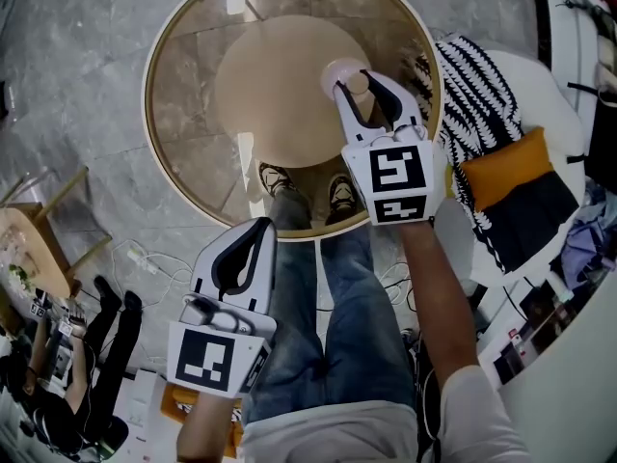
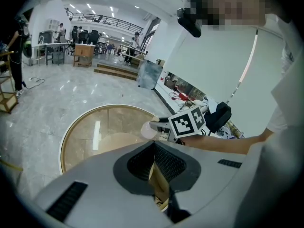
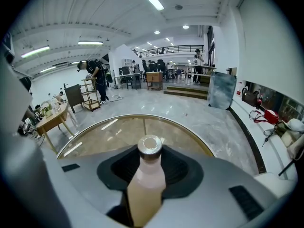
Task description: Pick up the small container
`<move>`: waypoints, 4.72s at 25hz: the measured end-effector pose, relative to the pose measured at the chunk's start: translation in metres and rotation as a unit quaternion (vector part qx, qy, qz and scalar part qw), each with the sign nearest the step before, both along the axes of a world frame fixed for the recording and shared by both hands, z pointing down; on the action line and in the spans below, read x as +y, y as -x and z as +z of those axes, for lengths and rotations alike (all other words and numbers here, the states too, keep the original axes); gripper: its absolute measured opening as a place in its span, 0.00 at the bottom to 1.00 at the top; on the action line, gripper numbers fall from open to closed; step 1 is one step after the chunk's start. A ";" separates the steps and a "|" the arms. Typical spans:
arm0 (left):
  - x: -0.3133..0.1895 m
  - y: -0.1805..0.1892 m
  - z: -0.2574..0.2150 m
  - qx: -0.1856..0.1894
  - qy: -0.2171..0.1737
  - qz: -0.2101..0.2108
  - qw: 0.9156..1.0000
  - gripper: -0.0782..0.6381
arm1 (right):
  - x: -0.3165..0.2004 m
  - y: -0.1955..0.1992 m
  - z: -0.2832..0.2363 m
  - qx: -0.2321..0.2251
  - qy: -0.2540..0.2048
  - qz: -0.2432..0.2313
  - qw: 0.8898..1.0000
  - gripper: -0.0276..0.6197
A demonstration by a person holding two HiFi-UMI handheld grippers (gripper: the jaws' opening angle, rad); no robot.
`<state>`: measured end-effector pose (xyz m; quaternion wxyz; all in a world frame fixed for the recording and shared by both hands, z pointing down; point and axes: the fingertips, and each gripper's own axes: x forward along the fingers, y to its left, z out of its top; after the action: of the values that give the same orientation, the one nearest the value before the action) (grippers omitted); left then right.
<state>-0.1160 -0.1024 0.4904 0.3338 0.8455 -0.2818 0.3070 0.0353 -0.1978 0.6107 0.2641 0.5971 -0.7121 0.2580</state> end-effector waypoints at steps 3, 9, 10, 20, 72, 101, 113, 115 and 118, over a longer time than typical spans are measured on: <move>0.000 -0.001 -0.005 0.003 -0.006 -0.002 1.000 0.13 | 0.004 0.003 -0.009 -0.005 -0.004 -0.006 1.000 0.27; 0.003 0.001 -0.014 0.007 -0.013 -0.009 1.000 0.13 | 0.011 0.013 -0.027 -0.015 -0.012 -0.018 1.000 0.27; 0.004 0.001 -0.015 0.007 -0.015 -0.009 1.000 0.13 | 0.012 0.014 -0.030 -0.016 -0.013 -0.020 1.000 0.27; 0.013 -0.002 -0.032 0.002 -0.030 -0.013 0.999 0.13 | 0.029 0.017 -0.057 -0.027 -0.021 -0.033 0.999 0.27; 0.052 -0.029 -0.146 0.035 -0.095 -0.035 0.994 0.13 | 0.116 0.017 -0.222 -0.036 -0.037 -0.111 0.992 0.27; 0.079 -0.024 -0.209 0.036 -0.107 -0.056 0.992 0.13 | 0.133 0.014 -0.309 -0.049 -0.056 -0.138 0.988 0.27; 0.079 -0.029 -0.248 0.056 -0.133 -0.066 0.987 0.13 | 0.150 0.009 -0.343 -0.047 -0.065 -0.149 0.986 0.27; 0.079 -0.030 -0.252 0.057 -0.137 -0.065 0.987 0.13 | 0.152 0.009 -0.349 -0.047 -0.067 -0.151 0.985 0.27; 0.083 -0.031 -0.259 0.060 -0.140 -0.065 0.986 0.13 | 0.157 0.009 -0.358 -0.047 -0.069 -0.156 0.984 0.27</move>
<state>-0.0846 -0.0189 0.2312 0.2472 0.8807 -0.3561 0.1908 0.0259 -0.0410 0.2530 0.2256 0.4824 -0.8244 0.1915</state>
